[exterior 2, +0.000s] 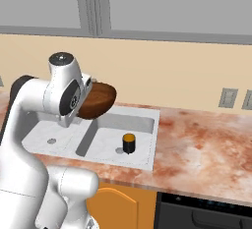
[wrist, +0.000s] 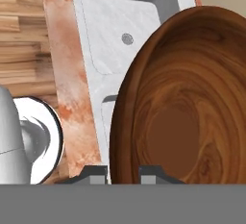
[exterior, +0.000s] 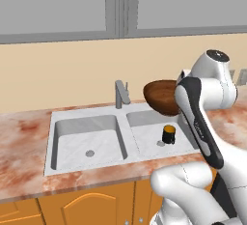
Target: Pick the mug and place it in the sink. Pick the bowl and place it in the open cabinet and then close the cabinet.
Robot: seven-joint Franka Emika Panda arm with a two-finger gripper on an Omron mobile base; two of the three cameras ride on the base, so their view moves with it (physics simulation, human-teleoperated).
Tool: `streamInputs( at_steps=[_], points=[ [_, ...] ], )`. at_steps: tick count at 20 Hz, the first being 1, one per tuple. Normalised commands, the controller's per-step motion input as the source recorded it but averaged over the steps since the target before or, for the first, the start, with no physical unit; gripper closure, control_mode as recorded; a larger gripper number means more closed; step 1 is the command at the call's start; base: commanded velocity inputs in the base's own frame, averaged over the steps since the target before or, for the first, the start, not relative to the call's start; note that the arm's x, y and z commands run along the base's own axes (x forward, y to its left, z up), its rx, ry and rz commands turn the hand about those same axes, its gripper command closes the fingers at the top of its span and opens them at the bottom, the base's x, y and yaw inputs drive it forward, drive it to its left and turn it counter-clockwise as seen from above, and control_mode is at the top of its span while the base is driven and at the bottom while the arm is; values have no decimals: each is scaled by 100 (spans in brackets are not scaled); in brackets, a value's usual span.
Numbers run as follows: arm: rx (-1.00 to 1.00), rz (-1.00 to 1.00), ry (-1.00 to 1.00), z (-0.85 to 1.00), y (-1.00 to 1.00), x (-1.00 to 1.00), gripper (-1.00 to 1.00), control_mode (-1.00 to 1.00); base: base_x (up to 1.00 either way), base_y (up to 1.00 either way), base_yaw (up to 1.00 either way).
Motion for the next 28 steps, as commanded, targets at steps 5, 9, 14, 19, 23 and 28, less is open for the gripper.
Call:
streamInputs(
  at_steps=[5, 9, 14, 19, 23, 28],
  points=[
    [0, 3, 0, 18, 6, -25, 100, -100, 0, 0, 0],
    [0, 2, -2, 25, 0, -25, 100, -100, 0, 0, 0],
    [0, 2, -3, 18, 0, -27, 100, -100, 0, 0, 0],
    [0, 1, -3, 10, 4, -25, 100, -100, 0, 0, 0],
    [0, 0, -3, 8, 6, -22, 100, -100, 0, 0, 0],
    [0, 0, -3, 7, 4, -18, 100, -100, 0, 0, 0]
  ],
)
